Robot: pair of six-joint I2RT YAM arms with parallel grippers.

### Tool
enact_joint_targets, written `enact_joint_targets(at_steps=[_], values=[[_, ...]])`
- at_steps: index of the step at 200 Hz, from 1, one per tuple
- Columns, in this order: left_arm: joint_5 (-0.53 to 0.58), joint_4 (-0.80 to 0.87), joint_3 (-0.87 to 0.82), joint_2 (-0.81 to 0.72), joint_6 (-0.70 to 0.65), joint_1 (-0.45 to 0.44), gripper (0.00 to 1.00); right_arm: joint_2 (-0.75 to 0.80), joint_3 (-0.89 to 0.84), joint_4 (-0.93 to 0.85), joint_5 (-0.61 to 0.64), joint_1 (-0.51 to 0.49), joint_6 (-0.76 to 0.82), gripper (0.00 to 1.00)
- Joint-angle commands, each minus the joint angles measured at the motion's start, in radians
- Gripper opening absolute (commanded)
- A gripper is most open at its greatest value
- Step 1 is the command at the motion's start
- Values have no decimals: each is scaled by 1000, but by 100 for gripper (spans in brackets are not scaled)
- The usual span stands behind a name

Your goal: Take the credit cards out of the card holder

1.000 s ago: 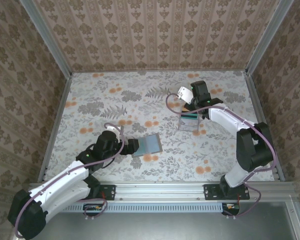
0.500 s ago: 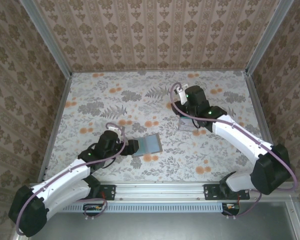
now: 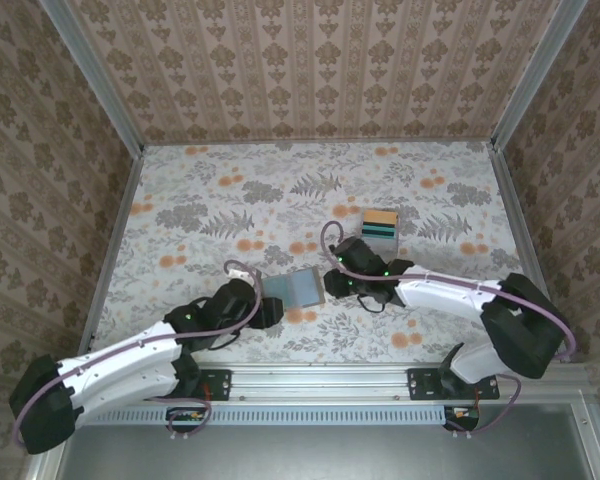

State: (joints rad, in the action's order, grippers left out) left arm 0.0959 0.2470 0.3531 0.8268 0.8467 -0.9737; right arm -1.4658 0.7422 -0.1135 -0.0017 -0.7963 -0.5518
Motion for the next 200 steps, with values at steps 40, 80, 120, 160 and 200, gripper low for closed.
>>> enact_joint_targets(at_steps=[40, 80, 120, 160, 200], values=[[64, -70, 69, 166, 60, -31, 56, -159, 19, 155, -28, -55, -100, 12], [74, -92, 110, 278, 41, -32, 55, -177, 17, 137, 28, -60, -111, 11], [121, -26, 155, 361, 33, -30, 55, -171, -10, 136, 49, -76, -126, 11], [136, 11, 165, 417, 59, -16, 54, -174, -14, 143, 56, -99, -153, 12], [168, 60, 175, 431, 74, -10, 54, -173, -14, 132, 72, -113, -157, 12]])
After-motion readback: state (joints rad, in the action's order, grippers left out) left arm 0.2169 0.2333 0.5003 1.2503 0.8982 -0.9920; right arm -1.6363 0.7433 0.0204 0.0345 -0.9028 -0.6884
